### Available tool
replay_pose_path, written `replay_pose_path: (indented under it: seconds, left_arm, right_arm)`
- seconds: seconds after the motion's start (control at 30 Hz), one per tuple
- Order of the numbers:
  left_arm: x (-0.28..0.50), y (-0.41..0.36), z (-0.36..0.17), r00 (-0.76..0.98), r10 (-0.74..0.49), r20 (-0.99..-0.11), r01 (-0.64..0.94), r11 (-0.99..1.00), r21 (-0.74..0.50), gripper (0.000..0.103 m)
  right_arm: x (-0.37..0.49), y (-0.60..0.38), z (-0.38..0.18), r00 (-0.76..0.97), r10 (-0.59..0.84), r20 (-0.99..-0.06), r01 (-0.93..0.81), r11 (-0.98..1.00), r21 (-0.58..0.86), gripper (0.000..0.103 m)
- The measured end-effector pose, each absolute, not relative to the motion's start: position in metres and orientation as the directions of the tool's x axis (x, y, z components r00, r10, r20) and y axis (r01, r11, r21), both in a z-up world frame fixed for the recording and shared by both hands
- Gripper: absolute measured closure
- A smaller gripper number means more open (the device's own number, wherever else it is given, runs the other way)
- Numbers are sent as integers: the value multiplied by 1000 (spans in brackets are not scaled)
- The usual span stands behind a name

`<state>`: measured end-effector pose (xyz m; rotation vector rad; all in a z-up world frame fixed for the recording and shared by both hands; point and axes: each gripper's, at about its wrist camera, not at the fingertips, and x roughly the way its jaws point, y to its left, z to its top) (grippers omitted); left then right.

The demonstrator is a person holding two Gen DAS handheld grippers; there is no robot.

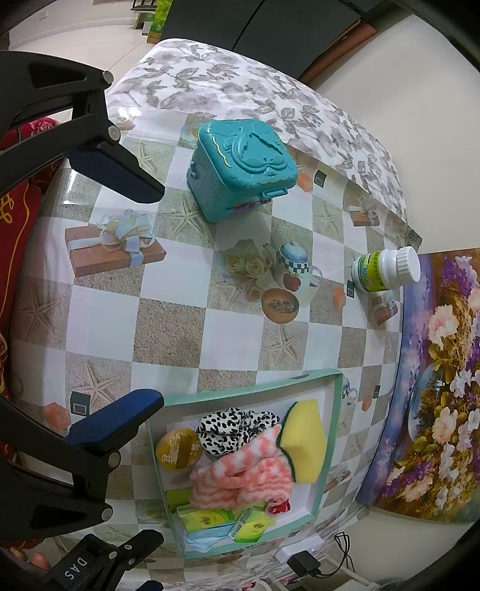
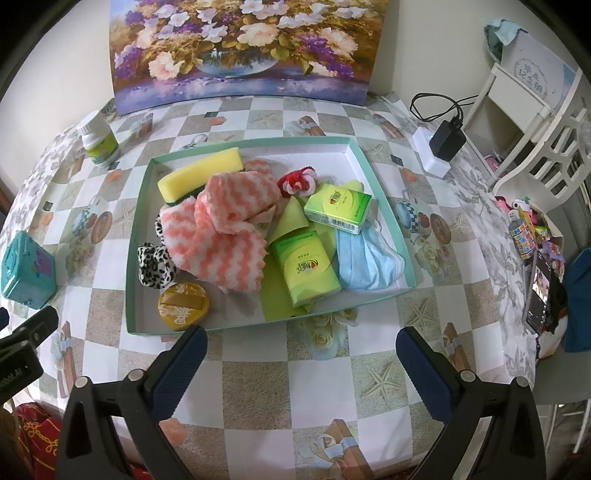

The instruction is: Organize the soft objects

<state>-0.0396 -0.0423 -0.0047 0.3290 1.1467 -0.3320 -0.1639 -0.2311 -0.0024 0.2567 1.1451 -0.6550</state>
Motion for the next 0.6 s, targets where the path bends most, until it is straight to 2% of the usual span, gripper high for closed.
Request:
replay_pose_path:
  seconds: [0.6]
  left_arm:
    - [-41, -42, 0, 395, -113, -912, 422, 904, 71, 2]
  right_arm:
    - [-165, -232, -5, 252, -349, -903, 602, 787, -136, 0]
